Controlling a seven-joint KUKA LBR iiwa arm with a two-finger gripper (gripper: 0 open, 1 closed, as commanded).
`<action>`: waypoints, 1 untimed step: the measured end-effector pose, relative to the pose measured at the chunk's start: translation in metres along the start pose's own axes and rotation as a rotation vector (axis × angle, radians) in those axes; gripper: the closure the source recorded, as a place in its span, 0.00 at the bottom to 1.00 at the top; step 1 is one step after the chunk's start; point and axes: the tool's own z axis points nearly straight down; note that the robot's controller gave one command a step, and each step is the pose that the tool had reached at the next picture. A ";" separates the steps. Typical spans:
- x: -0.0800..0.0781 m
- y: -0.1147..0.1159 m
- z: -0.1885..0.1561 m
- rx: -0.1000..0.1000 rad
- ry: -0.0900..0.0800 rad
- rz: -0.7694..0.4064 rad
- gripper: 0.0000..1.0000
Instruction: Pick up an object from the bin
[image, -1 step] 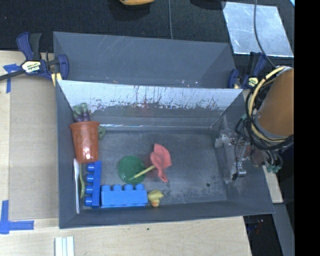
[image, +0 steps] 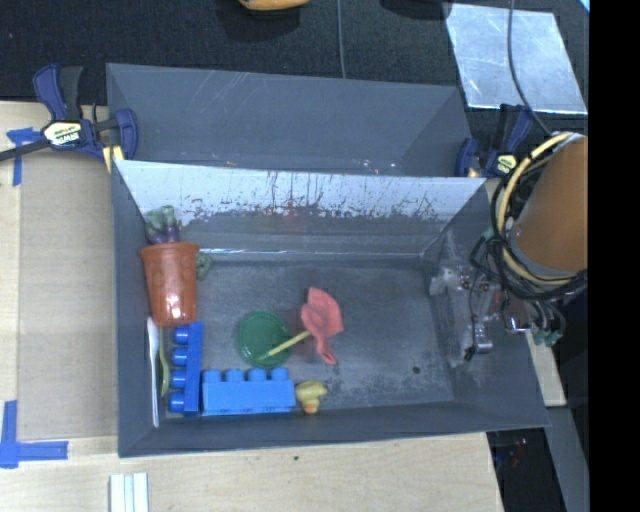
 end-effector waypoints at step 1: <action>-0.030 0.023 0.007 0.001 -0.004 0.098 0.00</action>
Offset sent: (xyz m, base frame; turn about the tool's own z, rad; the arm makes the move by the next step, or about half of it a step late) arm 0.0360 0.0929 -0.0414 -0.1555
